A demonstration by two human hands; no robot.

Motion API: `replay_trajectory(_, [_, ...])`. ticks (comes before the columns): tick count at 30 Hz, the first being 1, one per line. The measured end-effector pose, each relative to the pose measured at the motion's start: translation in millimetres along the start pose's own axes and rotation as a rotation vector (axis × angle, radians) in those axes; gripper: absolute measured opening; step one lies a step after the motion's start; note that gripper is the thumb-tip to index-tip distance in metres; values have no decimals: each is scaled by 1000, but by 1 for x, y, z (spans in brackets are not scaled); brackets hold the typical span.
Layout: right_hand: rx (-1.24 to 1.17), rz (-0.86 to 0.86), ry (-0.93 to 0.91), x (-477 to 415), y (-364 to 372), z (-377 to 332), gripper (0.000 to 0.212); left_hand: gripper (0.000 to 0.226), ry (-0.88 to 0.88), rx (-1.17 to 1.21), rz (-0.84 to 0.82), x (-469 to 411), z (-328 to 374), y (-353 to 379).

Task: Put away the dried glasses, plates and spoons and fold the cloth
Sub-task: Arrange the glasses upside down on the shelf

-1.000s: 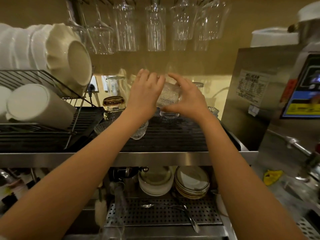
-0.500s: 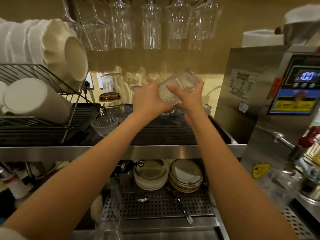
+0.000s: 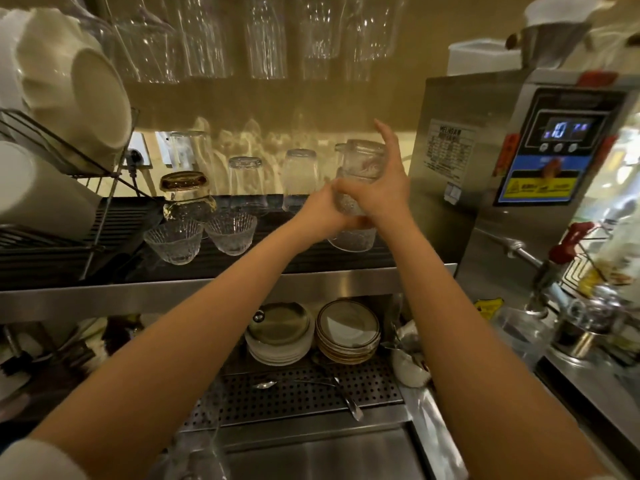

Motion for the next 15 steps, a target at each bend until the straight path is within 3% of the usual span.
replay_trajectory(2, [61,-7,-1,0,-4,3,84,86,-57,57,-6,2,-6,11])
replay_trajectory(5, [91,-18,34,1,-11,12,72,91,-51,131,-10,3,-10,25])
replay_trajectory(11, [129,-9,53,1,-16,22,58,58,-63,114,3,3,-17,27])
replay_trajectory(15, [120,-9,81,-1,-14,24,61,62,-34,70,18,-2,-10,23])
Point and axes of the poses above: each hand's wrist, its own x-axis away from the middle knuckle, its own y-axis out of the palm, z = x × y, the point moved 8 cm from there along -x, towards the middle knuckle, and after that the axes turned 14 degrees about y, right-handed, at the moved point
